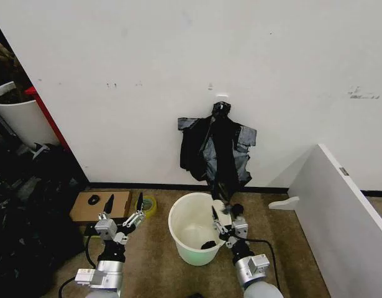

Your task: Place the garbage bag over the trash bin.

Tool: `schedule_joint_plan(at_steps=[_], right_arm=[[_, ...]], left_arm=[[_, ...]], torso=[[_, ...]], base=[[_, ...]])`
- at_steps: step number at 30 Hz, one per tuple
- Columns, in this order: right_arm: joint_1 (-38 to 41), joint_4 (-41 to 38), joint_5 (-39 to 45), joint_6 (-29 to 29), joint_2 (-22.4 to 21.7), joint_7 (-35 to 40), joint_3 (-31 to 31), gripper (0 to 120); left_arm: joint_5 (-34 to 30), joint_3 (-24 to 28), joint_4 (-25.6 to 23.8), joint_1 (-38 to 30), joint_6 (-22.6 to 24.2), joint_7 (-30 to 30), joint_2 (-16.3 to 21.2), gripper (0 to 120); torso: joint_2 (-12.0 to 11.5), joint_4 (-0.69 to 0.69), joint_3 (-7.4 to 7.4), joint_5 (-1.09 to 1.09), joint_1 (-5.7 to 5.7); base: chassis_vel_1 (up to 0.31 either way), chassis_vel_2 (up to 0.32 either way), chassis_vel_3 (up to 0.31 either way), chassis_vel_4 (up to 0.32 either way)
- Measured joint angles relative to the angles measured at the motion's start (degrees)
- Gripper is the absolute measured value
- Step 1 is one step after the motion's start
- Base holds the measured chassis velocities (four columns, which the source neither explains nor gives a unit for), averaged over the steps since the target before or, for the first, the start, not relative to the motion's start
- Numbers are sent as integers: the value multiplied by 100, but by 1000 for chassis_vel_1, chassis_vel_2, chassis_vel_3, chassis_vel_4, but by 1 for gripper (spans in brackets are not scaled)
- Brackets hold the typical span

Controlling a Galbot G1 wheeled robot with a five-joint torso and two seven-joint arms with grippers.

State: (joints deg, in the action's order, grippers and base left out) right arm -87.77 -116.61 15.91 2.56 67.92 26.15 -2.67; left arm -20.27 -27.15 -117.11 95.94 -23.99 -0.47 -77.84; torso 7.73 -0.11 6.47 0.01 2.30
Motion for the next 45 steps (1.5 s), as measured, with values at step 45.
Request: schedule_joint_plan(at_steps=[45], right_arm=[[2158, 2462, -2481, 524, 639, -149, -862, 55]], left_arm=[[264, 45, 32, 68, -9, -20, -136, 100]], torso=[[-1, 1, 1, 1, 0]], base=[[0, 0, 0, 0]])
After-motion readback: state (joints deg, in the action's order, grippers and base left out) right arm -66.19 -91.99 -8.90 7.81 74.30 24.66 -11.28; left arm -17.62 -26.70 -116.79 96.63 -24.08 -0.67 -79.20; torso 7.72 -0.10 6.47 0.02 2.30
